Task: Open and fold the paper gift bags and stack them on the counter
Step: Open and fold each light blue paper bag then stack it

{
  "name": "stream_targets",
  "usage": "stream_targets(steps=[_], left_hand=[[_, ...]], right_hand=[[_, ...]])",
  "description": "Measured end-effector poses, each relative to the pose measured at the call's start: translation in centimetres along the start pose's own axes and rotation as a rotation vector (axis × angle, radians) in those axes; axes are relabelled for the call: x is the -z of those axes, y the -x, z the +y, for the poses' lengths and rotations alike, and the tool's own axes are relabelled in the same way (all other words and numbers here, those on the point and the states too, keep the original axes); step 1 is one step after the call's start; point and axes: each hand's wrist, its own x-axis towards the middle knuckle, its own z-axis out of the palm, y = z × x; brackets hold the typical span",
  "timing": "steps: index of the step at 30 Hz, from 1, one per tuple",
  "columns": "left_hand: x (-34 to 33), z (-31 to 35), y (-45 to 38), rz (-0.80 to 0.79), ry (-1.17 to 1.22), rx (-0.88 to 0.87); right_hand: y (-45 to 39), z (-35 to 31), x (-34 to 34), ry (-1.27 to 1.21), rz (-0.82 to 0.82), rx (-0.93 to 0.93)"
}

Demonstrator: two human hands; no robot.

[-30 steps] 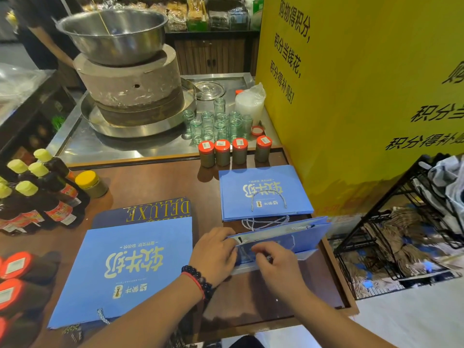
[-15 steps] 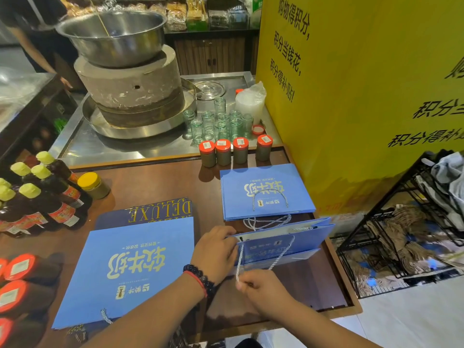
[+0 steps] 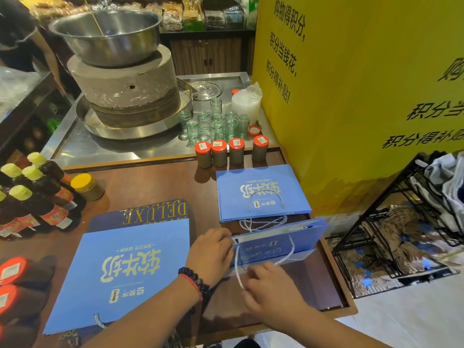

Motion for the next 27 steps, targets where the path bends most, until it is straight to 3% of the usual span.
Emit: stream_targets(steps=[3,6,8,10,13,20,23,27], left_hand=[[-0.1,-0.1,0.4,-0.019,0.015,-0.011],[0.1,0.2,0.6,-0.028,0.042,0.013],[0.3,0.5,0.6,-0.036,0.061,0.026],[0.5,0.9,0.6,-0.036,0.058,0.044],[0.7,1.3,0.6,-0.01,0.05,0.071],[0.7,1.5,0.8,-0.006,-0.001,0.067],[0.6,1.6,0.9,-0.011,0.022,0.084],[0.5,1.6,1.0,-0.042,0.012,0.115]], right_hand=[[-1.0,1.2,2.6,-0.056,0.256,-0.047],[-3.5,3.6,6.5,-0.071,0.38,-0.213],[-5.3,6.3,8.4,-0.015,0.215,-0.35],[-6.7,8.7,9.1,0.094,-0.072,-0.499],[-7.2,10.6,8.2,0.064,-0.36,-0.536],[-7.1,11.0,8.5,-0.431,-0.401,-0.534],[-6.5,11.4,8.6,-0.688,-0.321,-0.563],[-5.7,12.6,9.0,-1.245,0.104,-0.726]])
